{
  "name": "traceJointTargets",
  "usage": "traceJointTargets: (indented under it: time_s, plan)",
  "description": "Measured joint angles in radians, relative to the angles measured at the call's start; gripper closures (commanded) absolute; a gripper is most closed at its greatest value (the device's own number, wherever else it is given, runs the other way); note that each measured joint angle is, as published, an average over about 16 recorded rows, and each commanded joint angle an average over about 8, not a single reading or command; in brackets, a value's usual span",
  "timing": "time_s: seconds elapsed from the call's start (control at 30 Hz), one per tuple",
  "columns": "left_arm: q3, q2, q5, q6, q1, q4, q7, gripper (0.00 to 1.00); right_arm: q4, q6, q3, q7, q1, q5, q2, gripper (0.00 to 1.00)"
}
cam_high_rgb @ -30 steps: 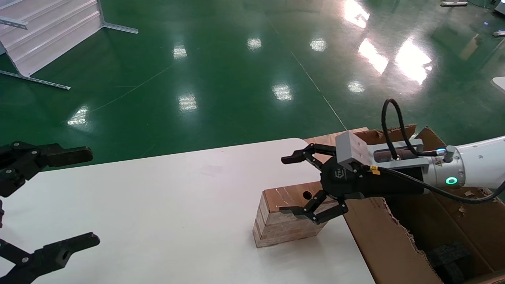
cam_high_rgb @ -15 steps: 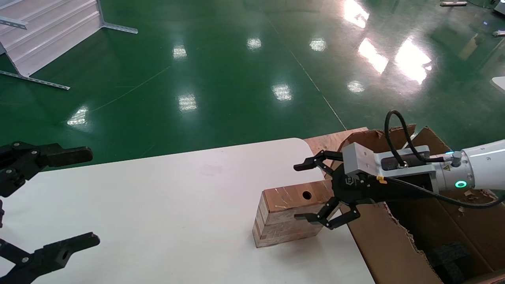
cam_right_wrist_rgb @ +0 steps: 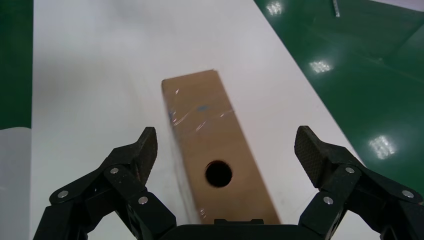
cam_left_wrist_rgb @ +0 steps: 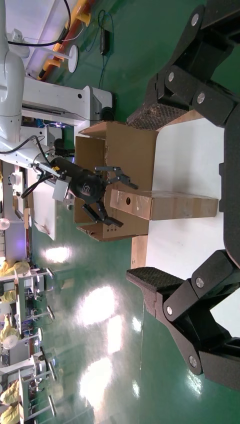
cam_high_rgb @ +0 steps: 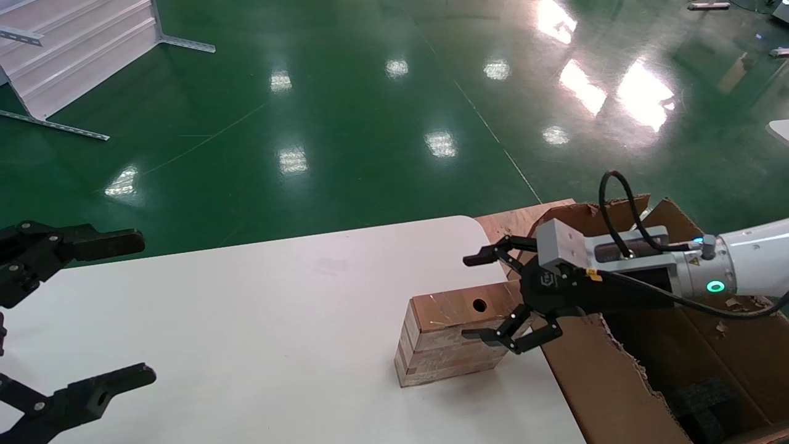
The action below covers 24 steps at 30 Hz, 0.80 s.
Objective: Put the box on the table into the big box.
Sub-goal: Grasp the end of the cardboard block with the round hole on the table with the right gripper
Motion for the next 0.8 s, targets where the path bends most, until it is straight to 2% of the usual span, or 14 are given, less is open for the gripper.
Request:
traceJointTargets:
  time_s: [0.8]
  plan:
    - [0.0, 0.0, 0.0, 0.0, 0.0, 0.0, 0.0, 0.0, -0.016, 0.003, -0.14, -0.03, 0.028, 0.071, 0.026, 0.0]
